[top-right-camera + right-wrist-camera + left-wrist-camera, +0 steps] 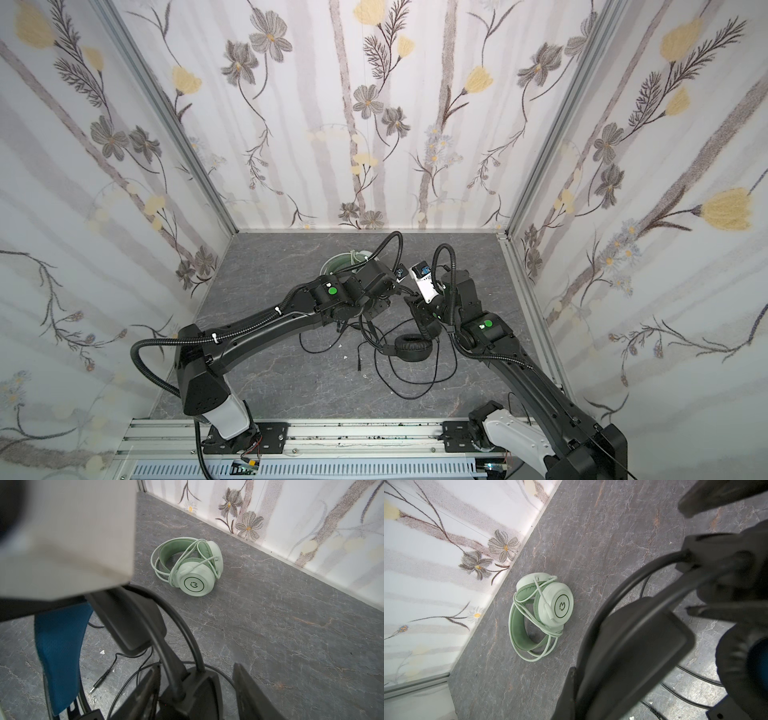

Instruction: Wrap the headphones

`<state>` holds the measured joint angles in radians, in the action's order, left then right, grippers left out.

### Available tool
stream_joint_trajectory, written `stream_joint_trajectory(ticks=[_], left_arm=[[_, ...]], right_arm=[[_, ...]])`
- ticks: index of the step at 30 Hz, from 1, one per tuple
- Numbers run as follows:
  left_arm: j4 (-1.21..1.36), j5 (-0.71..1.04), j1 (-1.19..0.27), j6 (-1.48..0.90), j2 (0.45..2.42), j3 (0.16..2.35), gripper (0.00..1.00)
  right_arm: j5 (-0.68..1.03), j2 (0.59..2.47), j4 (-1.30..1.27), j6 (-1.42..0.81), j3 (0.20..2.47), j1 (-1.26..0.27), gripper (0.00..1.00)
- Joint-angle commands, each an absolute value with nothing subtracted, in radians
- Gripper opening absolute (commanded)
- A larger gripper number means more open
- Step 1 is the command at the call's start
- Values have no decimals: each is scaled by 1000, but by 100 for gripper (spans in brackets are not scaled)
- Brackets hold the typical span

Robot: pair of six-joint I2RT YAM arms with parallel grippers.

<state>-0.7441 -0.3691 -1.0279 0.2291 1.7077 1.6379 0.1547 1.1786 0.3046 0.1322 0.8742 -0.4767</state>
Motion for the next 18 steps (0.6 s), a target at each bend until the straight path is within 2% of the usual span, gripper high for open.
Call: stream_joint_trajectory(ticks=[1, 5, 6, 10, 12, 15, 18], left_arm=[[-657, -324, -1034, 219, 1700, 1657, 0], [-644, -325, -1038, 207, 1708, 1656, 0], [-640, -331, -1038, 199, 1712, 1654, 4], [-616, -411, -1036, 134, 1730, 1631, 58], [-609, -434, -1034, 88, 1730, 1616, 76], [-605, -396, -1020, 11, 1715, 1589, 80], [-632, -374, -1019, -37, 1717, 1579, 76]], right_arm=[[65, 1186, 315, 156, 889, -477, 39], [29, 1175, 308, 153, 891, -480, 18], [15, 1174, 307, 152, 891, -480, 14], [-36, 1160, 308, 136, 891, -481, 7], [-75, 1153, 310, 120, 887, -480, 3], [-108, 1143, 321, 111, 887, -481, 0], [-153, 1142, 341, 103, 893, -481, 0]])
